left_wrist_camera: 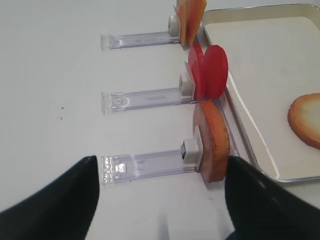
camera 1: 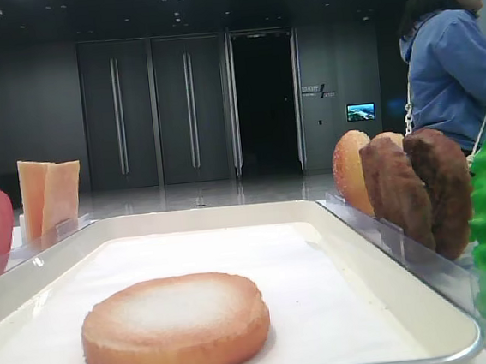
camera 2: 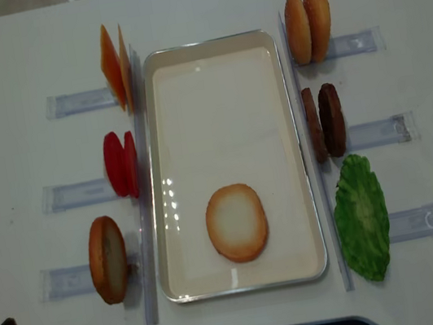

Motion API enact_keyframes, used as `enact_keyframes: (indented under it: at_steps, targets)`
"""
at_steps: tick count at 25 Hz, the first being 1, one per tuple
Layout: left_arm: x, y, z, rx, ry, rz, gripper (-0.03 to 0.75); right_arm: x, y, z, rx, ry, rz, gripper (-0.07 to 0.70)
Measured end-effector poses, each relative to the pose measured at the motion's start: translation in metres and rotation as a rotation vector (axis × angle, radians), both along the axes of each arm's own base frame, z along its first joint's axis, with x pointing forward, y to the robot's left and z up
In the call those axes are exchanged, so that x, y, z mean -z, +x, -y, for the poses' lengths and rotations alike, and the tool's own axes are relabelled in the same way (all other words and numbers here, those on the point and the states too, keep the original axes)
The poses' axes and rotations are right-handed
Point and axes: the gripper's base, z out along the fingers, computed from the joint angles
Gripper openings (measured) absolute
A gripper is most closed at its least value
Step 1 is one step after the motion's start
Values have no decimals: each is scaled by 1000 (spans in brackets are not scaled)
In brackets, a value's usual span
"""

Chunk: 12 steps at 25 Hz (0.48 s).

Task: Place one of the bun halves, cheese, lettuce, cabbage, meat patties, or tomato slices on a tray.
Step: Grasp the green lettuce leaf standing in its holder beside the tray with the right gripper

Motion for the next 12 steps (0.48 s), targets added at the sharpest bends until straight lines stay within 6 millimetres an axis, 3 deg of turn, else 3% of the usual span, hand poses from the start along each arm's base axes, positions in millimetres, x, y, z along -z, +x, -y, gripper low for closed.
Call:
enact_keyframes:
  at_steps: [12]
  targets:
    - [0,0,0,0,0,0,597,0,0,0,0,0,0,536]
